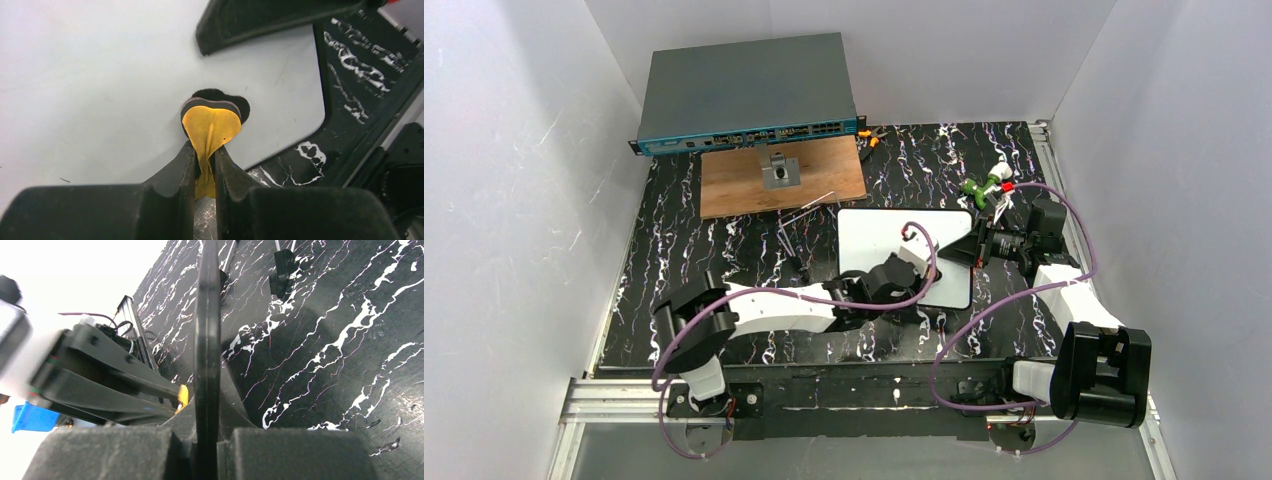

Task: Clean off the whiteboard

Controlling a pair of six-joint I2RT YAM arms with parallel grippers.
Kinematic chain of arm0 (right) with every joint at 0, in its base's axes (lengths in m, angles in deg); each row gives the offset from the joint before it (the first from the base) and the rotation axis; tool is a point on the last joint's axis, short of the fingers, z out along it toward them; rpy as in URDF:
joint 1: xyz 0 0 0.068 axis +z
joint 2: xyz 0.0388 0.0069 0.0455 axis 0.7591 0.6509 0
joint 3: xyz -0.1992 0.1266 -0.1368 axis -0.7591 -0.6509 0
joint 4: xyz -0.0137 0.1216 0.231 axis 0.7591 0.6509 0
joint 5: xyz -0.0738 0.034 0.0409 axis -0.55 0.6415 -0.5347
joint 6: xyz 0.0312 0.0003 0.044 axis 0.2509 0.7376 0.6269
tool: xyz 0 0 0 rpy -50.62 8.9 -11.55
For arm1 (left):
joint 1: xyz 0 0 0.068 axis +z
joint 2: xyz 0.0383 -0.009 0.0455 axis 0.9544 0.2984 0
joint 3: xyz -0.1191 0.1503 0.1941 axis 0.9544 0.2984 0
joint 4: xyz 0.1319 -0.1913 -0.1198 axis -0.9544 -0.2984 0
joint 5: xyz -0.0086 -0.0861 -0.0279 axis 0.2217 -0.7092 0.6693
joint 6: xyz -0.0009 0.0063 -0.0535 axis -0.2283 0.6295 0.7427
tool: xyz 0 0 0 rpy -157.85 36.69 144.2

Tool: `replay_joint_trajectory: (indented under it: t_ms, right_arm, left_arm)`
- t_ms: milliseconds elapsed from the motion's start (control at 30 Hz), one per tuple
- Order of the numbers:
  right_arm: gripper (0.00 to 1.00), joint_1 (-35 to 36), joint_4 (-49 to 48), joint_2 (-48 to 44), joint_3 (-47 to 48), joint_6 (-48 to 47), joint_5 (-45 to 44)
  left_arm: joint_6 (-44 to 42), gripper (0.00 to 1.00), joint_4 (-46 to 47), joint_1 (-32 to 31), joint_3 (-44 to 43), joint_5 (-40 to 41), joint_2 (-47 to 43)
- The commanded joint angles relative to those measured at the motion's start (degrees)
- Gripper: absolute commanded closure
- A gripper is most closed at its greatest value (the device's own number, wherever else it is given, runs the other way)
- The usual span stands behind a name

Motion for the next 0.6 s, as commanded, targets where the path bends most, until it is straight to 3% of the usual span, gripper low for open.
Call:
replay_joint_trajectory:
  t_ms: [0,400,567]
  right_arm:
    - [0.99,0.3,-1.9,-0.9,1.6,-0.6,4.4]
    - [0.99,0.3,-2.2,-0.7,1.7,0.9,3.5]
    - [0.99,0.3,-2.1,-1.0,1.8,1.1,3.3]
  left_arm:
    - [-1.1,1.00,-0.1,-1.3,-4.4,1.9,2.2]
    - [-3.5,1.00,-2.8,-5.9,-15.6,-0.7,11.5]
    - [-3.9,1.00,-6.8,-5.9,-15.8,5.9,11.6]
